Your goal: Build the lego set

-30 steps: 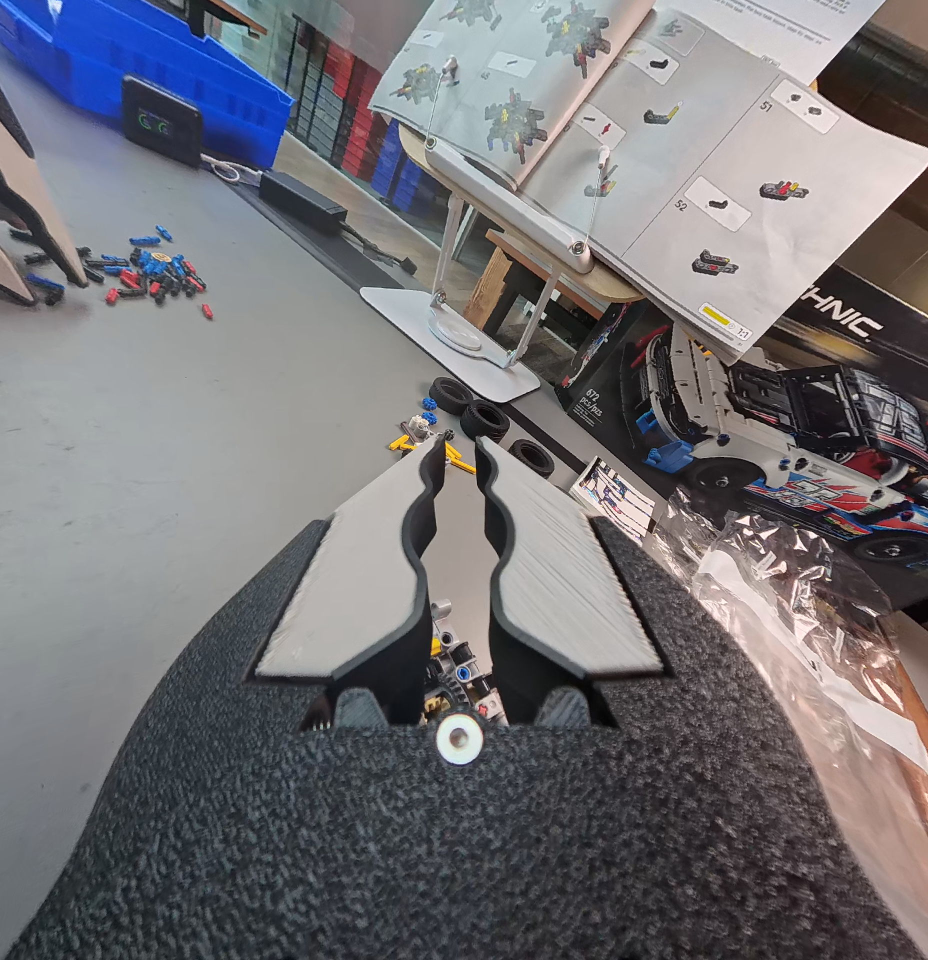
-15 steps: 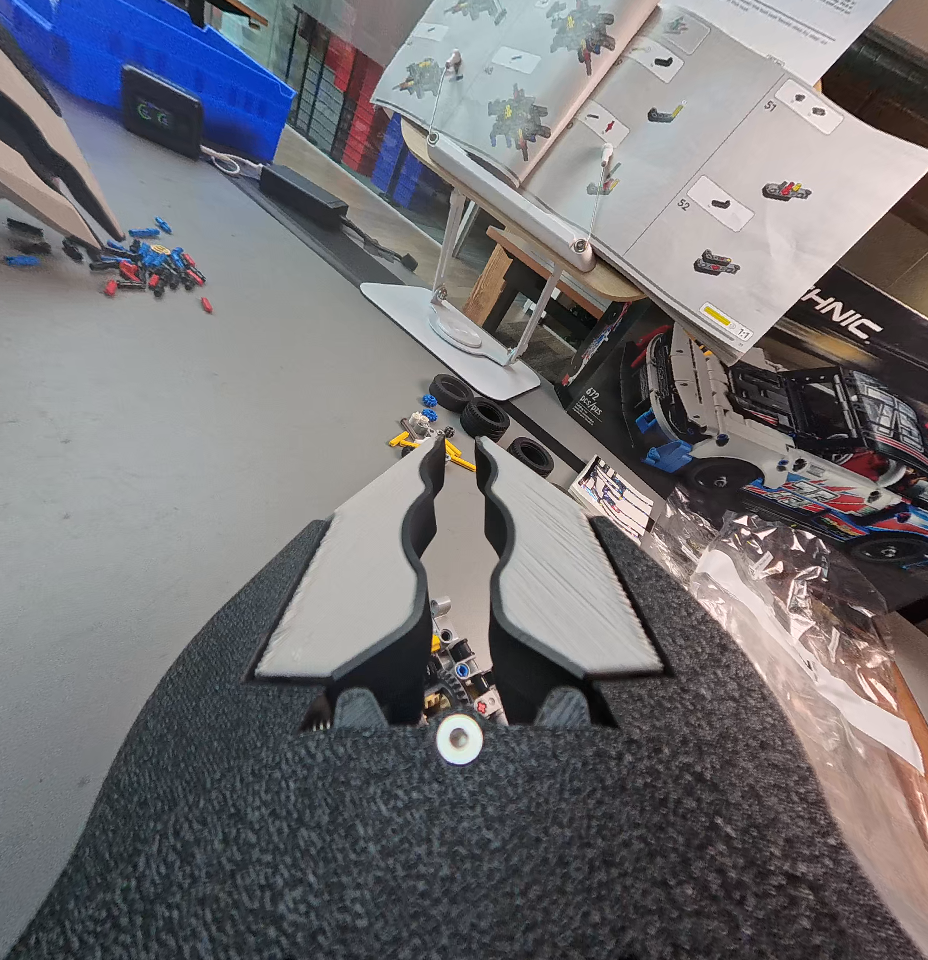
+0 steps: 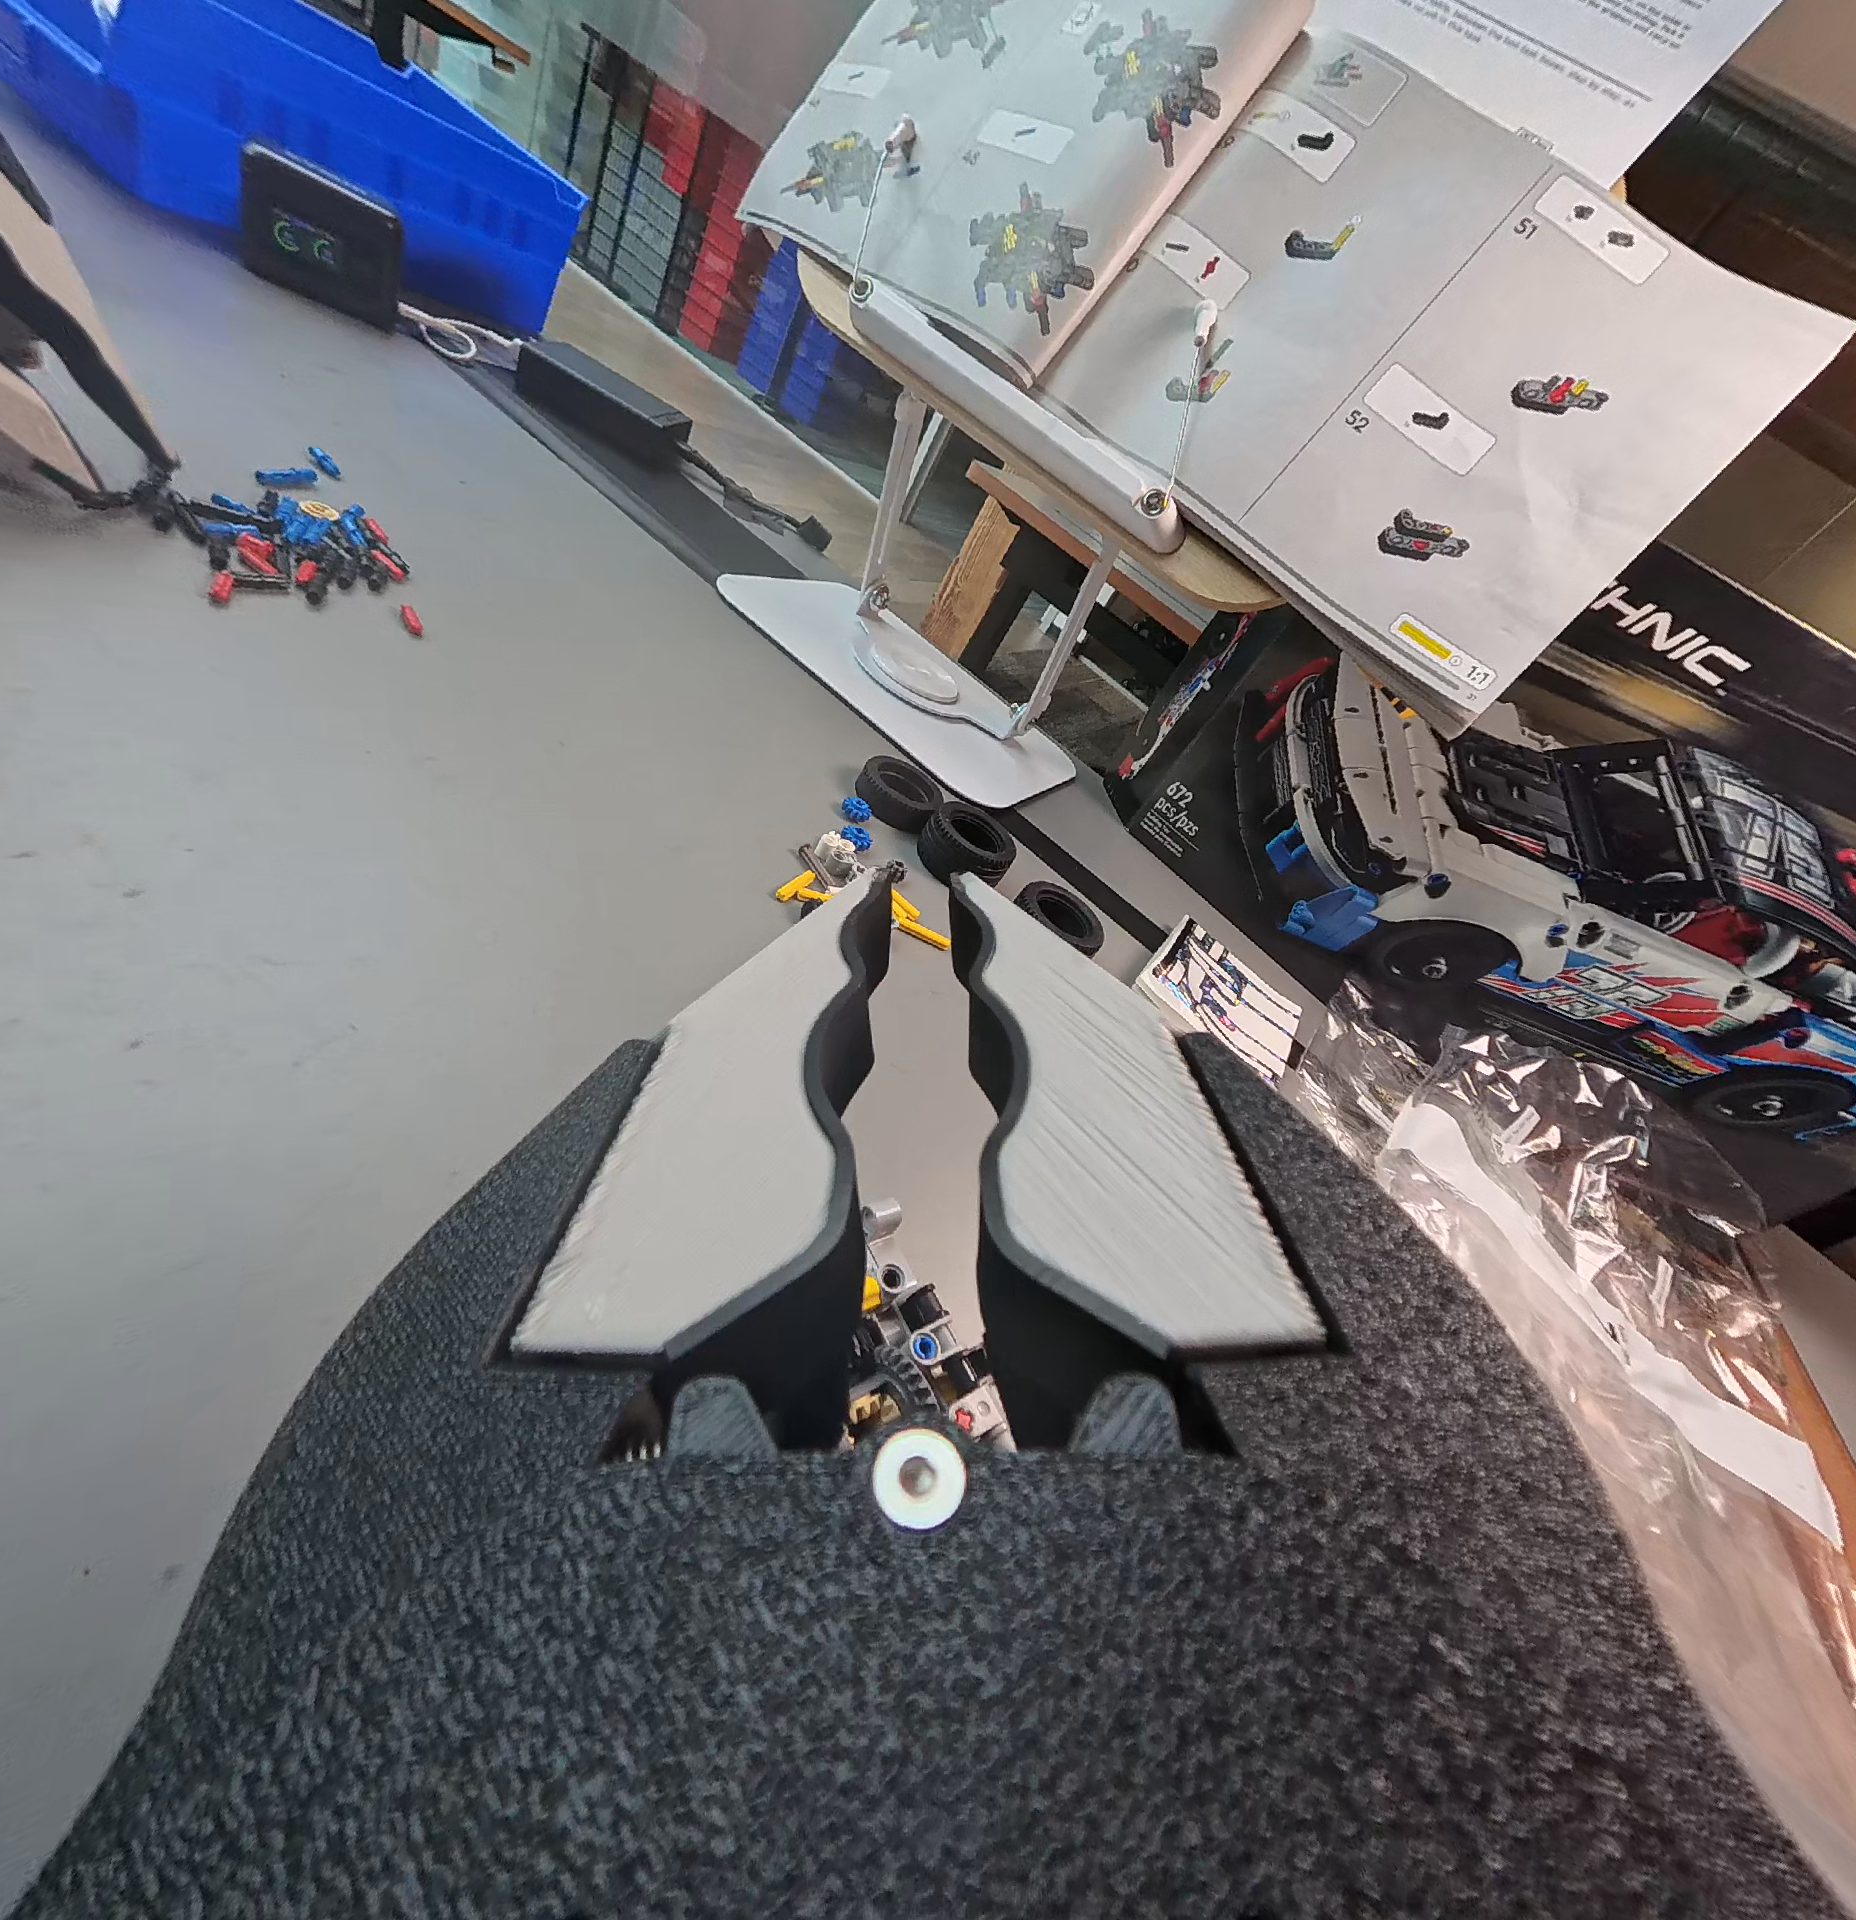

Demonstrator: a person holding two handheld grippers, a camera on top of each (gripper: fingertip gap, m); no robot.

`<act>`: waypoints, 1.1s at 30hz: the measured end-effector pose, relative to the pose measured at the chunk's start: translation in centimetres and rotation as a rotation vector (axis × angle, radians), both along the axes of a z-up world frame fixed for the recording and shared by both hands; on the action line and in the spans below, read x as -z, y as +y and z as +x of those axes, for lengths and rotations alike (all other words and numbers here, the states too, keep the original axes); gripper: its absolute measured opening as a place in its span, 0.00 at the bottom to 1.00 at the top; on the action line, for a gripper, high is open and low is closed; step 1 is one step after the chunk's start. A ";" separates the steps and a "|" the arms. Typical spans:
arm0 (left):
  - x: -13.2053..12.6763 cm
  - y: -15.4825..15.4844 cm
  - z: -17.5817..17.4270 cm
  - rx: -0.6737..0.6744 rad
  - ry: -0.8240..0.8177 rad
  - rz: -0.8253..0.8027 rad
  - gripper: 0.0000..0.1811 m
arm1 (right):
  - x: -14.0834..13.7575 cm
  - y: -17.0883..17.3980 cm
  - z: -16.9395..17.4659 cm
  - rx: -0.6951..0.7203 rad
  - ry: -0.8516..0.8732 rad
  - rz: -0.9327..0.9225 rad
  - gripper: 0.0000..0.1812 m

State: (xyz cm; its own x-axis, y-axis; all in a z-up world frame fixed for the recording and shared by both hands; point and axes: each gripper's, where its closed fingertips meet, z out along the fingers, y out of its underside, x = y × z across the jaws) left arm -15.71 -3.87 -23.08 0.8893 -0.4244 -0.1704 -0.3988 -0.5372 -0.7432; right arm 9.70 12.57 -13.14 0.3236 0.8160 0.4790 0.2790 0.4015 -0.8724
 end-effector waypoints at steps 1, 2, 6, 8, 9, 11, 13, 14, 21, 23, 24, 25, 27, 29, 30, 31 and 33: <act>-0.5 0.4 -0.5 -0.030 -0.011 0.031 0.14 | 0.0 0.0 0.0 0.001 0.002 0.000 0.05; -1.2 0.9 -1.4 -0.082 -0.027 0.068 0.14 | -0.1 0.0 0.0 0.002 0.006 -0.002 0.05; -1.7 3.2 -6.8 -0.325 -0.148 0.073 0.18 | -0.1 0.1 -0.3 -0.002 0.019 -0.027 0.05; -0.9 4.0 -8.9 -0.425 -0.267 -0.006 0.20 | 0.1 0.2 -0.4 -0.002 0.017 -0.035 0.05; -0.6 4.3 -9.6 -0.467 -0.320 -0.039 0.20 | 0.2 0.2 -0.4 -0.002 0.014 -0.036 0.05; -0.1 5.1 -10.4 -0.507 -0.386 -0.074 0.16 | 0.3 0.3 -0.3 0.003 0.008 -0.034 0.05; 0.5 5.1 -9.5 -0.459 -0.415 -0.131 0.11 | 0.3 0.4 -0.2 0.011 0.008 -0.033 0.05; 0.5 5.0 -9.4 -0.454 -0.404 -0.133 0.07 | 0.2 0.5 -0.1 0.014 0.011 -0.035 0.05; 0.6 4.1 -6.3 -0.328 -0.393 -0.174 0.03 | 0.2 0.7 0.1 0.019 0.014 -0.034 0.05; -0.5 4.1 -5.3 -0.285 -0.429 -0.150 0.06 | 0.2 0.6 0.1 0.020 0.007 -0.021 0.05; -1.4 4.1 -5.1 -0.277 -0.452 -0.126 0.08 | 0.2 0.6 0.2 0.020 0.004 -0.016 0.05; -2.3 4.1 -5.3 -0.287 -0.466 -0.100 0.11 | 0.1 0.6 0.2 0.021 0.004 -0.012 0.05; -4.0 3.3 -6.6 -0.347 -0.434 -0.055 0.14 | -0.1 0.6 0.4 0.022 0.007 -0.004 0.05; -5.1 1.5 -8.3 -0.423 -0.357 -0.030 0.15 | -0.3 0.6 0.5 0.024 0.013 -0.002 0.05; -5.2 0.2 -9.0 -0.459 -0.308 -0.044 0.15 | -0.4 0.6 0.6 0.022 0.016 -0.003 0.05; -5.0 -1.3 -9.6 -0.489 -0.251 -0.074 0.15 | -0.4 0.5 0.6 0.020 0.018 -0.004 0.05; -4.0 -4.2 -10.7 -0.550 -0.138 -0.148 0.16 | -0.5 0.3 0.5 0.009 0.020 -0.005 0.05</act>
State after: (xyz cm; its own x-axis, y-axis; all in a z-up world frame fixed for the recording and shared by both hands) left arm -26.37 -8.12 -19.03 0.9954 0.0954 -0.0115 0.0632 -0.7401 -0.6695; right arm 10.23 12.90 -12.62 0.3404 0.8152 0.4685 0.2647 0.3950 -0.8797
